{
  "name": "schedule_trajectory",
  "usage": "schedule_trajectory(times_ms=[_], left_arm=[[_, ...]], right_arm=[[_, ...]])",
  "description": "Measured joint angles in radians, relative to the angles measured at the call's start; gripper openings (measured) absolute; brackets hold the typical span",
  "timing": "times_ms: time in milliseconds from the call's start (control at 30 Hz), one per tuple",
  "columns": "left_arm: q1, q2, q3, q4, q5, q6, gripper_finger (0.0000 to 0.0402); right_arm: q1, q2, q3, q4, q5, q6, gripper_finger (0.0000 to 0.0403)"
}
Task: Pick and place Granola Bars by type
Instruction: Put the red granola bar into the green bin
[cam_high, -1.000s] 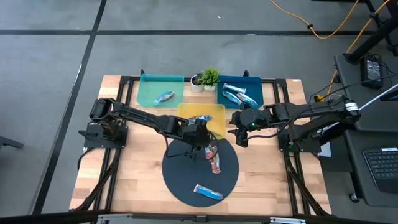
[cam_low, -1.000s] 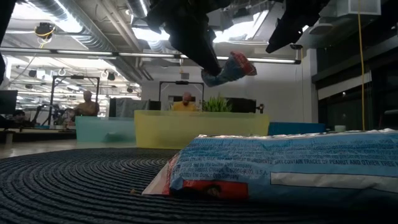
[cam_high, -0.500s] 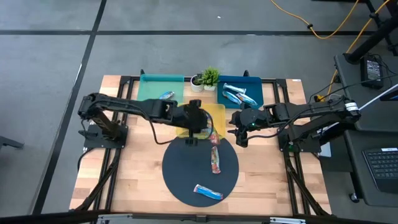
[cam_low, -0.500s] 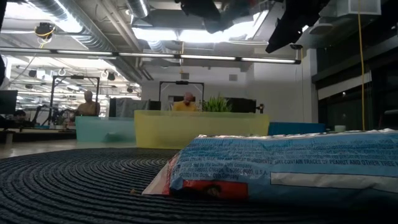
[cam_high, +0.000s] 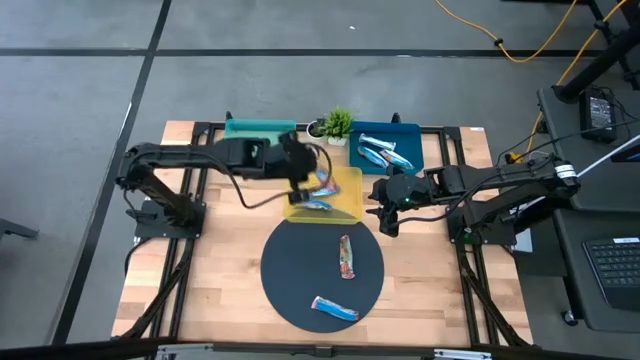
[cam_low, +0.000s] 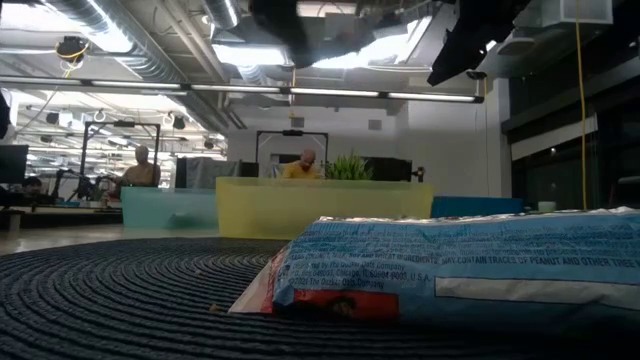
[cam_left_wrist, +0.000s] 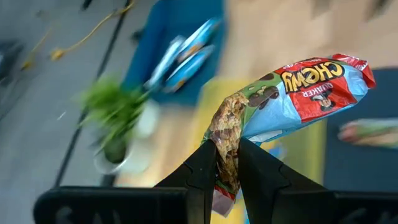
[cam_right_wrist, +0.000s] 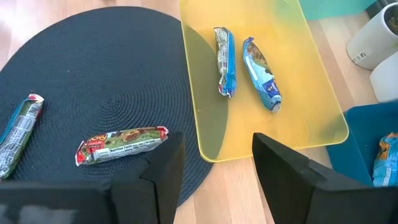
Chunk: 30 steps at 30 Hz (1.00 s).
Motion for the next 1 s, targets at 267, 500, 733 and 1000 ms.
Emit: schedule_trajectory(times_ms=[267,500,733,1000], left_arm=[[0.135,-0.114,0.0,-0.175,-0.104,-0.08,0.0054],[0.203,-0.181,0.0,-0.184,-0.103,-0.133,0.0054],[0.34,-0.213,0.0,-0.235,-0.159,-0.134,0.0054],[0.586,-0.218,-0.014,-0.283,-0.151,-0.088,0.0054]], right_arm=[[0.0,0.0,0.0,0.0,0.0,0.0,0.019],[0.0,0.0,0.0,0.0,0.0,0.008,0.019],[0.0,0.0,0.0,0.0,0.0,0.031,0.019],[0.0,0.0,0.0,0.0,0.0,0.034,0.019]])
